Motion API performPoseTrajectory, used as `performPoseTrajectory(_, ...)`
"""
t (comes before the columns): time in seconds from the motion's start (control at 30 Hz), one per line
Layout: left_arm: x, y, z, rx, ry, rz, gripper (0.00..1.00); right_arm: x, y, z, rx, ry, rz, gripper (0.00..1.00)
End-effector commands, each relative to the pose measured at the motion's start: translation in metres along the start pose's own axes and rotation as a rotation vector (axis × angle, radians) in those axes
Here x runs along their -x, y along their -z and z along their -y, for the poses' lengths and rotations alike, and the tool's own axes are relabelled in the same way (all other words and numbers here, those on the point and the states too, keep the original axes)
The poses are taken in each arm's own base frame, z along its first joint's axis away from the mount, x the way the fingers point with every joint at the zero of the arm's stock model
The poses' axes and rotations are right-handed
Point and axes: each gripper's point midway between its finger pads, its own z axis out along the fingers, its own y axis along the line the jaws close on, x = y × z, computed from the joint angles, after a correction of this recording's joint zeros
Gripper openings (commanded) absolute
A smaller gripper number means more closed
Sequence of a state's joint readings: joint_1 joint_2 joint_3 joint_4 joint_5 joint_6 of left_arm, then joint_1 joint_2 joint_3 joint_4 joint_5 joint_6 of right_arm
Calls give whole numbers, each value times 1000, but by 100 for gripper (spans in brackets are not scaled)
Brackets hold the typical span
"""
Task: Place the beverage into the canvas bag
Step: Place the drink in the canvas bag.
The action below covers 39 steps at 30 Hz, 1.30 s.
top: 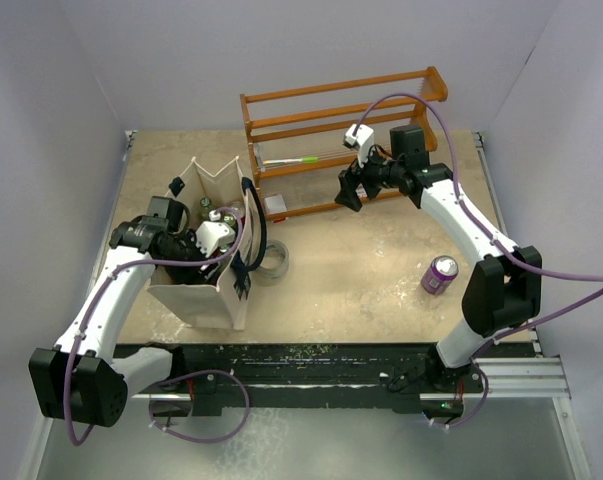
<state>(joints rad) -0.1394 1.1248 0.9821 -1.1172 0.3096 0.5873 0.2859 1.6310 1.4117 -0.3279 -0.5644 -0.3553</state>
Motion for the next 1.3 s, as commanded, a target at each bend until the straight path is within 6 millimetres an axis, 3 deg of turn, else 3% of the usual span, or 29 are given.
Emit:
performPoseTrajectory(0.0,12,-7,-18,56,-57,42,1,13,12,2,-33,50,38,93)
performPoseTrajectory(0.63,-3,-29,-24,90,-39,12,19,6,16,-1,-41,63,27,93)
performPoseTrajectory(1.27,-9,-42,-16,39,-55,10,58,5,21,-1,-58,76,27,93)
